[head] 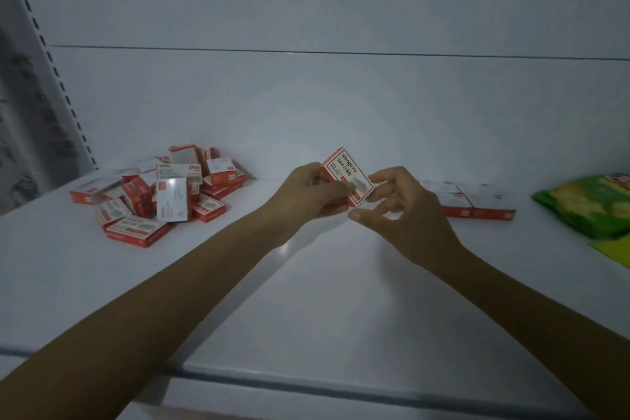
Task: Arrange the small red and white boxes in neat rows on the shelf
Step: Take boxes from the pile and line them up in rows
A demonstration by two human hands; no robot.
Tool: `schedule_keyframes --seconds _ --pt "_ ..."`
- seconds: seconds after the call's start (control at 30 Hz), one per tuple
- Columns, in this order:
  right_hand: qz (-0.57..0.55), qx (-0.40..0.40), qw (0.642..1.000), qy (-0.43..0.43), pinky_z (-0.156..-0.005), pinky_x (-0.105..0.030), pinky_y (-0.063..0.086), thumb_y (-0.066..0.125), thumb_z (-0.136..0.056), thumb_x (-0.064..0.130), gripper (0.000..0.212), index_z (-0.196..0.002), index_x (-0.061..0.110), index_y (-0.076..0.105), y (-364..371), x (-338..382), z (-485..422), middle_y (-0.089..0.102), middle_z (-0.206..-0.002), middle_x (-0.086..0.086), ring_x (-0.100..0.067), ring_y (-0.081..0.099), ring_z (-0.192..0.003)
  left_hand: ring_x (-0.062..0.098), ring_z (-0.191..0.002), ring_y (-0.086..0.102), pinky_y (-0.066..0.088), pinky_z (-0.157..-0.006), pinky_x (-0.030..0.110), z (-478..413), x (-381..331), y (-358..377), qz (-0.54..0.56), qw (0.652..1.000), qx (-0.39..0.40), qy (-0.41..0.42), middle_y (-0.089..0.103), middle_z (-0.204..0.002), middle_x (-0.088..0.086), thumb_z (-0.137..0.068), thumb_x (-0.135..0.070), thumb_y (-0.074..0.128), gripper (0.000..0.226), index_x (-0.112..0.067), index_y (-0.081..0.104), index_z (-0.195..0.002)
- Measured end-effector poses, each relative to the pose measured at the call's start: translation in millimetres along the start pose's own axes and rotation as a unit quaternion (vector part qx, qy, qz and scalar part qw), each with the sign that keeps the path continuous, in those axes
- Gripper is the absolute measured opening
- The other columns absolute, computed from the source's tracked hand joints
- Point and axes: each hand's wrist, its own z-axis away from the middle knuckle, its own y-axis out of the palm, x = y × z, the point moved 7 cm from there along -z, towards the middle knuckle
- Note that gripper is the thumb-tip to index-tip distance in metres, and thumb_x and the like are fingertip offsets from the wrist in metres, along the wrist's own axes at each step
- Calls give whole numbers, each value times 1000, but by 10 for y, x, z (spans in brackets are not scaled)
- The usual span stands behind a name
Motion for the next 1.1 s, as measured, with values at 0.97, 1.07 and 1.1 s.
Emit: schedule_keyframes --seconds 0.97,1.07,1.1 --pt "154 1 988 3 -78 -26 48 68 -80 34 51 -126 23 49 56 -482 -128 60 -104 9 -7 58 -89 21 -100 55 38 -83 33 -324 219 55 -567 772 -66 281 64 -113 -3 -85 -35 62 41 -23 52 -122" --pt "171 32 984 24 -81 -25 46 64 -82 37 40 -119 24 54 91 -536 -109 58 -110 9 -6 55 -95 20 -98 52 34 -79 30 -375 266 35 -583 767 -57 260 62 -111 -5 -87 -34 58 35 -25 50 -119" --pt "178 47 982 31 -83 -25 45 63 -83 38 37 -117 25 55 111 -546 -102 57 -111 9 -7 54 -97 20 -100 52 35 -80 30 -404 275 17 -589 765 -52 255 62 -113 -4 -87 -33 57 35 -25 49 -120"
